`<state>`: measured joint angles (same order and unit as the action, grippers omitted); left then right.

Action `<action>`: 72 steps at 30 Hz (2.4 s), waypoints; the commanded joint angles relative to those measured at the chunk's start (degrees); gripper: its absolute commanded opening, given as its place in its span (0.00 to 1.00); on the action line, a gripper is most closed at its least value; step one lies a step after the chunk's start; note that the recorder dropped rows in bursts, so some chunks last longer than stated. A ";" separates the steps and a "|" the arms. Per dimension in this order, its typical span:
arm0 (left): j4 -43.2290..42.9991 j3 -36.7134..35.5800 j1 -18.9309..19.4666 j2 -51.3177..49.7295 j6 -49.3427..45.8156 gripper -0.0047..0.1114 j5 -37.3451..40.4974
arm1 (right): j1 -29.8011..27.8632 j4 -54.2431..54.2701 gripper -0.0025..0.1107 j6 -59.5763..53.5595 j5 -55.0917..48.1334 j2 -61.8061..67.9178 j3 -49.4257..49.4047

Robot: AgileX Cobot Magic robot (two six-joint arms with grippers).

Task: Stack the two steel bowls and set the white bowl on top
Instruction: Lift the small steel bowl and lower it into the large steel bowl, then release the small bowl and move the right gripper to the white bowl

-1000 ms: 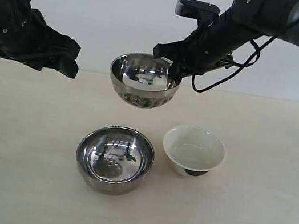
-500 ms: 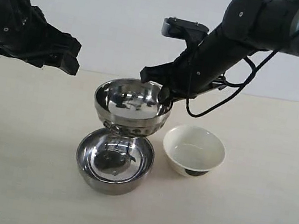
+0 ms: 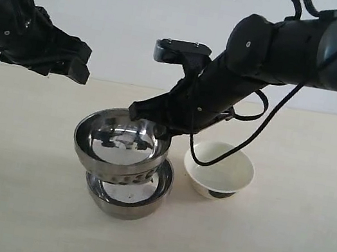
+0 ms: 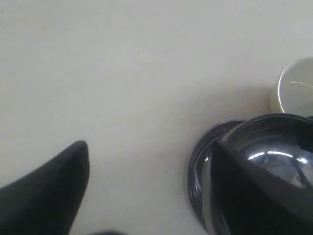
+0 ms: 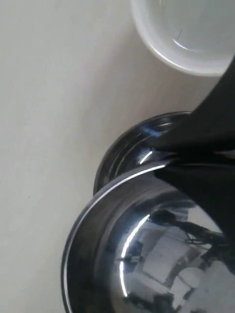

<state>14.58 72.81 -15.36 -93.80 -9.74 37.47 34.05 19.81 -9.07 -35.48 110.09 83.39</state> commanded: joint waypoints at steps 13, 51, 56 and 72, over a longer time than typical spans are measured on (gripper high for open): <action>-0.26 -0.15 0.23 0.47 -0.55 0.61 0.49 | 0.41 -3.76 0.02 2.56 7.68 -0.82 -6.76; -0.61 -0.15 0.23 0.47 -1.01 0.61 1.97 | -16.76 -6.97 0.42 5.89 -2.93 -8.19 -6.76; -0.23 -0.15 0.23 0.47 -1.01 0.61 2.00 | -17.57 -7.25 0.42 5.58 -1.13 -3.05 -6.76; -0.23 -0.15 0.23 0.47 -1.01 0.61 1.68 | -17.57 -7.94 0.17 5.14 0.97 4.09 -6.76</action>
<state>14.21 72.81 -15.36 -93.80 -10.16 39.88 16.58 12.34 -3.78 -34.92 113.65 76.71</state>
